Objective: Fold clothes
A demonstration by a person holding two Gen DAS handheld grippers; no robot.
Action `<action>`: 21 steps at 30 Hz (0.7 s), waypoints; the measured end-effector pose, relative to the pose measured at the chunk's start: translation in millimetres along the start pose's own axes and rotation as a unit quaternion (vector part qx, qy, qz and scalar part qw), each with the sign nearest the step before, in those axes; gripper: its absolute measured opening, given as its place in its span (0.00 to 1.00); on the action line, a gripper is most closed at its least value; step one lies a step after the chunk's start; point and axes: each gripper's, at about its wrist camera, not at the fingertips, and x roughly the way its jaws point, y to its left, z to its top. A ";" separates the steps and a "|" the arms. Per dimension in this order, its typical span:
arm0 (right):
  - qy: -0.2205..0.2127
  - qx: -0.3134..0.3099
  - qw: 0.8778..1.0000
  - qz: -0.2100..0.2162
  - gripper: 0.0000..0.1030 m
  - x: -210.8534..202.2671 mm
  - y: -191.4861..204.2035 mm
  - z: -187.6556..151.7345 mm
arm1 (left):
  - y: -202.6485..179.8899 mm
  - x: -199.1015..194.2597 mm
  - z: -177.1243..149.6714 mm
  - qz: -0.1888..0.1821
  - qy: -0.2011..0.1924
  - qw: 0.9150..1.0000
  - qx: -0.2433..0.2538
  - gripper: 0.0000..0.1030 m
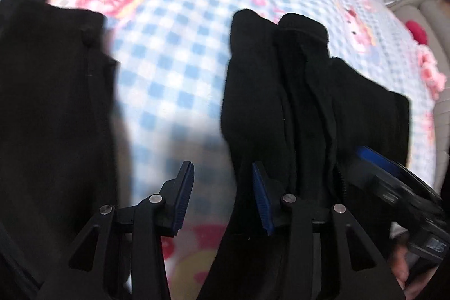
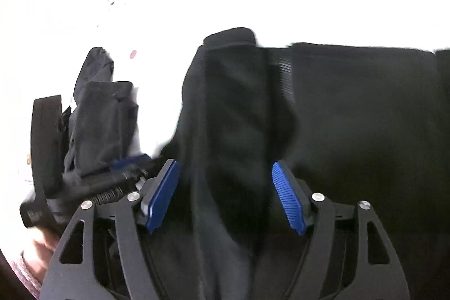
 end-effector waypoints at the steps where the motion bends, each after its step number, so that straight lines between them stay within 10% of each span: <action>1: 0.005 -0.010 1.000 -0.009 0.72 11.9 5.4 1.6 | 4.8 3.8 3.4 -0.023 0.009 1.000 -0.003 0.38; 6: 0.046 0.018 0.998 -0.044 0.37 46.0 -9.2 -0.9 | 21.7 18.5 10.0 0.025 0.030 0.999 0.022 0.40; 10: 0.008 0.037 0.989 -0.141 0.28 14.4 -39.3 -14.7 | 31.7 11.9 15.8 0.089 0.019 0.995 0.044 0.40; 16: -0.057 0.099 0.985 -0.128 0.38 -34.0 -56.1 -25.9 | 23.2 -10.1 21.1 0.033 -0.017 0.997 0.071 0.38; 17: -0.058 0.093 0.989 -0.095 0.55 -34.3 -50.2 -24.9 | 22.0 -6.9 21.7 0.023 -0.012 0.997 0.077 0.39; 18: -0.053 0.082 0.992 -0.081 0.71 -28.8 -45.3 -24.2 | 22.1 -2.0 22.6 0.030 -0.007 0.996 0.082 0.39; 21: -0.011 0.033 0.994 -0.108 0.65 1.2 -37.1 -24.1 | 28.1 12.8 27.0 0.082 0.011 0.992 0.098 0.41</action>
